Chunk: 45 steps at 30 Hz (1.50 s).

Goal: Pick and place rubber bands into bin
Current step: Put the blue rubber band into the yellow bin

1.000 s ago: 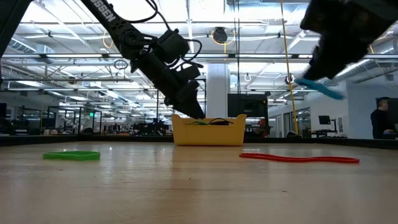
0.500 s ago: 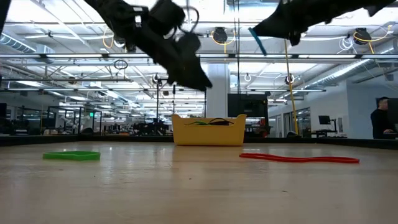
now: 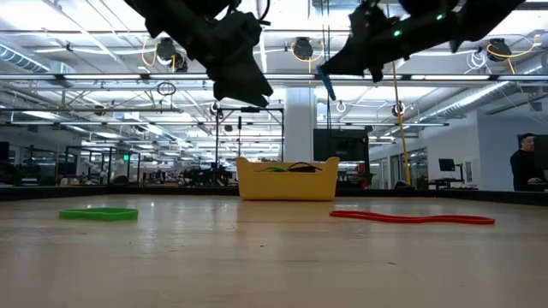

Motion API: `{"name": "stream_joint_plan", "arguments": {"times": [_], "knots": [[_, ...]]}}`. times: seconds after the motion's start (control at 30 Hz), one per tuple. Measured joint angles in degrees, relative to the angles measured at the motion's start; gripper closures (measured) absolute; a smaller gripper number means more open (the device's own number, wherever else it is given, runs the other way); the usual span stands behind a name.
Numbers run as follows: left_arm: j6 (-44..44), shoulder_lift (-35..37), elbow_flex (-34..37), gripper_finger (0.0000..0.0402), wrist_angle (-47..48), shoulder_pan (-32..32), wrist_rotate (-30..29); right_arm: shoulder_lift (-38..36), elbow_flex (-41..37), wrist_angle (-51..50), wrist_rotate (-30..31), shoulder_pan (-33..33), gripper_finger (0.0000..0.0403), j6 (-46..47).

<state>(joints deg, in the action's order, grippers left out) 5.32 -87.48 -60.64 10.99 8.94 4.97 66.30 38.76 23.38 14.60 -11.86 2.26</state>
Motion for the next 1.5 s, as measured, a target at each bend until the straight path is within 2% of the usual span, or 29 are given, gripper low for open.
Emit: {"name": "stream_joint_plan", "arguments": {"times": [0.2,0.4,0.6,0.8,1.17,1.5], "knots": [[3.6,0.0,0.0,0.0195,4.7,-3.4,0.1,8.3,2.6,-0.1,-4.2,-4.8,0.0403,-0.1],[6.4,0.0,0.0,0.0194,7.1,-6.4,0.1,16.6,3.1,-0.1,-4.3,-8.7,0.0403,0.2],[8.5,0.0,0.0,0.0194,7.8,-9.0,0.0,21.7,3.1,1.3,-4.1,-10.2,0.0403,-0.2],[9.5,0.0,0.0,0.0195,8.0,-10.7,0.0,23.0,3.1,0.8,-4.2,-11.5,0.0403,-2.0],[17.7,0.0,0.0,0.0195,8.9,-13.9,0.0,22.9,3.1,-1.2,-4.2,-11.8,0.0395,-3.0],[16.4,-0.1,0.0,0.0195,9.0,-16.0,0.0,22.9,3.1,-2.2,-4.2,-11.8,0.0368,-3.0]]}}
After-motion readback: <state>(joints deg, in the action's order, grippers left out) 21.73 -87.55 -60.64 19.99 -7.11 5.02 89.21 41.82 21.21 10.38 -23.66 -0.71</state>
